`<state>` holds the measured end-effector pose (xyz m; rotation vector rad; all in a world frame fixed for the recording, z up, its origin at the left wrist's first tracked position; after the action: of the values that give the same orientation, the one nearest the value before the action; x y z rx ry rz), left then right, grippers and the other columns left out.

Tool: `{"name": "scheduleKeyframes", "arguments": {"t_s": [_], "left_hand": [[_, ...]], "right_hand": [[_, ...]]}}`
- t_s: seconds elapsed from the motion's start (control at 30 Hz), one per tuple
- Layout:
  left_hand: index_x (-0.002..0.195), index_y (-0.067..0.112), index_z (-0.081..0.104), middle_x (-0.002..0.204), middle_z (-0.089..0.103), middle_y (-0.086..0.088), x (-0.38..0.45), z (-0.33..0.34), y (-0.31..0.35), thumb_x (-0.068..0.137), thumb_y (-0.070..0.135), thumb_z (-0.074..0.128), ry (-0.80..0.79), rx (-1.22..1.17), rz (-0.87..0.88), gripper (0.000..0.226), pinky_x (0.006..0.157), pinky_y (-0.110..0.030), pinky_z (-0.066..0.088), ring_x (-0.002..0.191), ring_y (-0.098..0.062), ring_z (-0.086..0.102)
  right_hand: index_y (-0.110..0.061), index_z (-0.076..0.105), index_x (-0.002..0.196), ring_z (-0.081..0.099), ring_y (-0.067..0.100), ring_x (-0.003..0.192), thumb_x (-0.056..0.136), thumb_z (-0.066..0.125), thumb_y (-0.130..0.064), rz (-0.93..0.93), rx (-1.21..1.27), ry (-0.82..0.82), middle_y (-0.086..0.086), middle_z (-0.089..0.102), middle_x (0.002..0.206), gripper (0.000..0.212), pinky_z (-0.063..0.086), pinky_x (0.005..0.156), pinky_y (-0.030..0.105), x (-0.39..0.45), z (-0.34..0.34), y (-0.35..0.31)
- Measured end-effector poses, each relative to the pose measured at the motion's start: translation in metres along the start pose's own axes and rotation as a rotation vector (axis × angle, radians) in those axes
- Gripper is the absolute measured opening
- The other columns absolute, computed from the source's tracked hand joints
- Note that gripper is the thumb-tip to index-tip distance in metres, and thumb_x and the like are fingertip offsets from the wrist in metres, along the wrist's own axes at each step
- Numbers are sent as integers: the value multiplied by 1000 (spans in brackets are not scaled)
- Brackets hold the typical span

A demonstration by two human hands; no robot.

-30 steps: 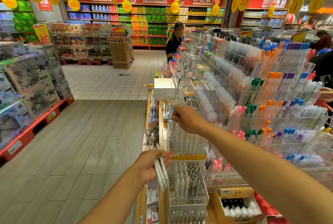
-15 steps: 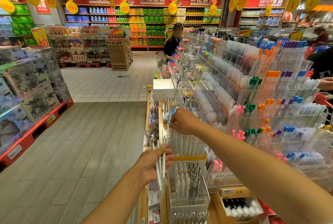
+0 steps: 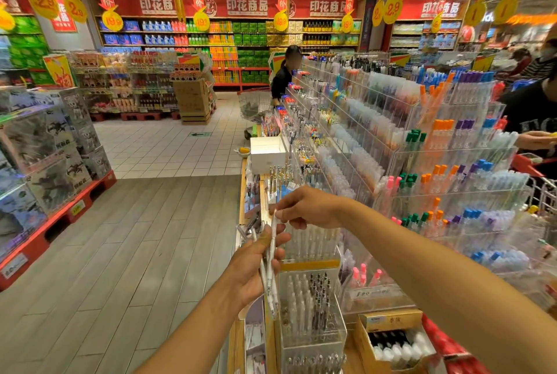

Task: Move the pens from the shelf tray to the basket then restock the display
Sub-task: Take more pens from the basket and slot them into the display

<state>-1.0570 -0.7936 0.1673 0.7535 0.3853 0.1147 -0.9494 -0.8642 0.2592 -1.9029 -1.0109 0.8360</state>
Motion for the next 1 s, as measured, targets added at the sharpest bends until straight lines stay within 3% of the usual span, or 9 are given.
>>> {"name": "scheduleKeyframes", "arguments": {"t_s": [0.13, 0.23, 0.37, 0.47, 0.63, 0.8, 1.0], "left_hand": [[117, 0, 62, 79, 70, -12, 0, -5, -4, 103, 25, 48, 29, -4, -56, 32, 39, -19, 51, 49, -11, 61], [108, -5, 58, 74, 66, -17, 1, -14, -8, 105, 20, 46, 110, -58, -104, 28, 38, -21, 52, 45, -16, 60], [88, -10, 62, 68, 62, -17, 1, -37, -16, 99, 5, 45, 273, -57, -121, 26, 34, -20, 48, 37, -15, 57], [84, -13, 65, 66, 64, -17, 1, -47, -20, 98, 1, 46, 337, -46, -112, 27, 36, -20, 50, 37, -15, 58], [96, -14, 63, 63, 67, -17, -2, -43, -20, 97, 0, 49, 296, -56, -133, 20, 38, -22, 52, 39, -16, 58], [126, -12, 56, 60, 67, -15, -4, -42, -19, 98, 2, 51, 302, -36, -132, 32, 38, -23, 52, 39, -16, 59], [131, -10, 54, 69, 69, -16, -6, -37, -15, 99, 4, 51, 300, 0, -120, 35, 41, -23, 53, 42, -17, 60]], "right_hand": [[-4, 61, 88, 58, 12, 65, 97, 55, -9, -15, 123, 2, 5, 61, 75, 12, 48, 63, 24, -3, 3, 4], [-4, 55, 90, 64, 17, 66, 98, 55, -8, -71, 157, 167, 9, 63, 75, 8, 54, 63, 27, -5, -11, 4], [-11, 51, 93, 61, 22, 72, 99, 53, -16, -140, -190, 414, 8, 62, 81, 8, 50, 63, 30, -12, -34, 2], [-15, 46, 92, 55, 22, 73, 101, 50, -18, -166, -423, 435, 3, 58, 81, 10, 42, 61, 30, -16, -34, 5], [-12, 45, 96, 51, 21, 72, 101, 48, -18, -187, -568, 382, 7, 59, 87, 8, 37, 57, 29, -15, -17, 10], [-13, 45, 97, 53, 26, 78, 101, 47, -15, -189, -597, 340, 11, 60, 93, 5, 44, 67, 39, -13, -16, 4], [-16, 49, 95, 51, 20, 76, 98, 55, -21, -148, -689, 300, 3, 58, 87, 8, 37, 59, 29, -7, -11, 12]]}}
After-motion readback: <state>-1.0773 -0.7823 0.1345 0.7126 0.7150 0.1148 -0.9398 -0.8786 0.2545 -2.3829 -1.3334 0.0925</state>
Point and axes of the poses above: each hand's wrist, its own x-axis towards the middle knuckle, its own z-axis out of the palm, y = z × x, the point moved 5 cm from there along x, towards the middle knuckle
